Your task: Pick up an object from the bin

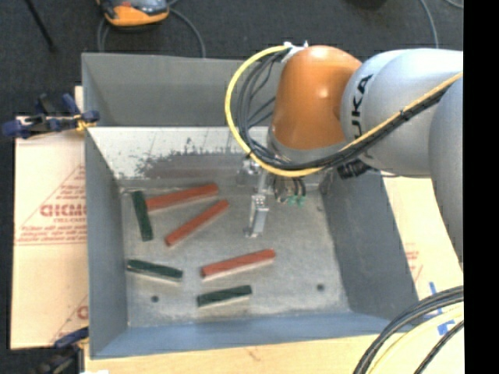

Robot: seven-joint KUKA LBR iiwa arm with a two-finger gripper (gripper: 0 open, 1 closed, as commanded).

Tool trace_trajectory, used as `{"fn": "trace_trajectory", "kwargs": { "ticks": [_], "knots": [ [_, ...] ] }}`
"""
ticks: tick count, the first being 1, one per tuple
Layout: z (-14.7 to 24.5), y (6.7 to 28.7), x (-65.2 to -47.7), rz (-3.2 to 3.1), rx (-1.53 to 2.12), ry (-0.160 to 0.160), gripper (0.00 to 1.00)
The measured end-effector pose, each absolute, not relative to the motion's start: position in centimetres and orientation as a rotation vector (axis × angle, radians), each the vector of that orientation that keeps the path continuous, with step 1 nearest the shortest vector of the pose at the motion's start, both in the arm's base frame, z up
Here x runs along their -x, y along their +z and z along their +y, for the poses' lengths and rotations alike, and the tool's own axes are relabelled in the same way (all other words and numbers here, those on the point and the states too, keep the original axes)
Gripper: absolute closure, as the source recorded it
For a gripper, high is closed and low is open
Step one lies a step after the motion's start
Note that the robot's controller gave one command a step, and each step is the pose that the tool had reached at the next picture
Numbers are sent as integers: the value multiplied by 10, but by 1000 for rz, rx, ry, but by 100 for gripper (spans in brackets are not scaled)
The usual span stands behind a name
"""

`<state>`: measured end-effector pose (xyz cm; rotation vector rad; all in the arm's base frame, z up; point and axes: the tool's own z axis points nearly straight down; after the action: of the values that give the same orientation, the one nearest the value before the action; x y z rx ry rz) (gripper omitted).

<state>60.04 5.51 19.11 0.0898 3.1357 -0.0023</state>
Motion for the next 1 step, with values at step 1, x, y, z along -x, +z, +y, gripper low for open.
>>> {"fn": "trace_trajectory", "kwargs": {
  "ticks": [1],
  "knots": [
    [55,191,-600,3136,-89,-2,0]
  ]
}}
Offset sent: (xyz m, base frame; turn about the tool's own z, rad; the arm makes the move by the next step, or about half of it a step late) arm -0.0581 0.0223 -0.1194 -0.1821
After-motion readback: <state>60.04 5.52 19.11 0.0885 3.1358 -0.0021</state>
